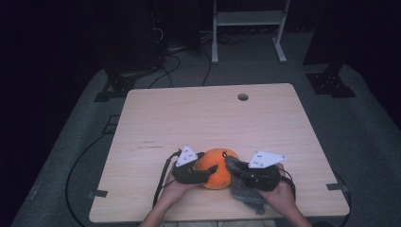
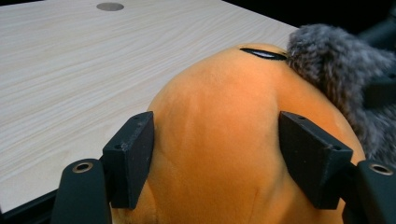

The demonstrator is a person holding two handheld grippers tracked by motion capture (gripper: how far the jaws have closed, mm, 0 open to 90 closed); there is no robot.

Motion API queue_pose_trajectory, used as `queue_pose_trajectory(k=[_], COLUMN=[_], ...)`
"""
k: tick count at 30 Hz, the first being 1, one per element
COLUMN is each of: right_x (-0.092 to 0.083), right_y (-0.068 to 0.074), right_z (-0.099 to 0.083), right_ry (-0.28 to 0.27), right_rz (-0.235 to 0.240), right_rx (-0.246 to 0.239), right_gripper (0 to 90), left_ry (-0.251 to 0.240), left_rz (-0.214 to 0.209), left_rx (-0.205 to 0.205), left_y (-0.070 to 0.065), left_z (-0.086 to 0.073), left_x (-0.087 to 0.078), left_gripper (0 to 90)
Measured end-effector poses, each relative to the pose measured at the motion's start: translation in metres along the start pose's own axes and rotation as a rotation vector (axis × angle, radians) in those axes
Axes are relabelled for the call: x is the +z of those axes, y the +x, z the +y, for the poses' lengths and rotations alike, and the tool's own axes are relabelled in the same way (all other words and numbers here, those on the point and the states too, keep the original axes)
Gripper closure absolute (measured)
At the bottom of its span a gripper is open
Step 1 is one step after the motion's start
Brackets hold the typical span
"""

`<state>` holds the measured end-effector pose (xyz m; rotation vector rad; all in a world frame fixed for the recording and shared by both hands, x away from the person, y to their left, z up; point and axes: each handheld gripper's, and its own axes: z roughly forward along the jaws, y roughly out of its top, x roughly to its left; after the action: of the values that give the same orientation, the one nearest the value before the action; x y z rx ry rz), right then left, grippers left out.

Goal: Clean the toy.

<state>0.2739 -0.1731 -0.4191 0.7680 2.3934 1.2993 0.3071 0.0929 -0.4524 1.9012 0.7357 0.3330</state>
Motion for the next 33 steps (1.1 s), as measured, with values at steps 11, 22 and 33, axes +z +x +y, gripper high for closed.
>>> queue_pose_trajectory(k=[11, 22, 33], right_x=[0.011, 0.009, 0.005], right_y=[-0.013, -0.028, -0.022], right_z=[-0.001, -0.004, 0.002], right_ry=[-0.024, 0.066, 0.012], right_rz=[0.025, 0.022, 0.075], right_rx=[0.071, 0.119, 0.11], right_gripper=[61.9, 77.8, 78.3], left_ry=[0.022, 0.096, 0.067], left_rz=[-0.021, -0.035, -0.055], left_rx=[0.026, 0.015, 0.088], left_y=[-0.001, -0.005, 0.002], left_z=[0.003, 0.013, 0.006], left_x=[0.001, -0.005, -0.002], left_gripper=[31.5, 22.8, 29.4])
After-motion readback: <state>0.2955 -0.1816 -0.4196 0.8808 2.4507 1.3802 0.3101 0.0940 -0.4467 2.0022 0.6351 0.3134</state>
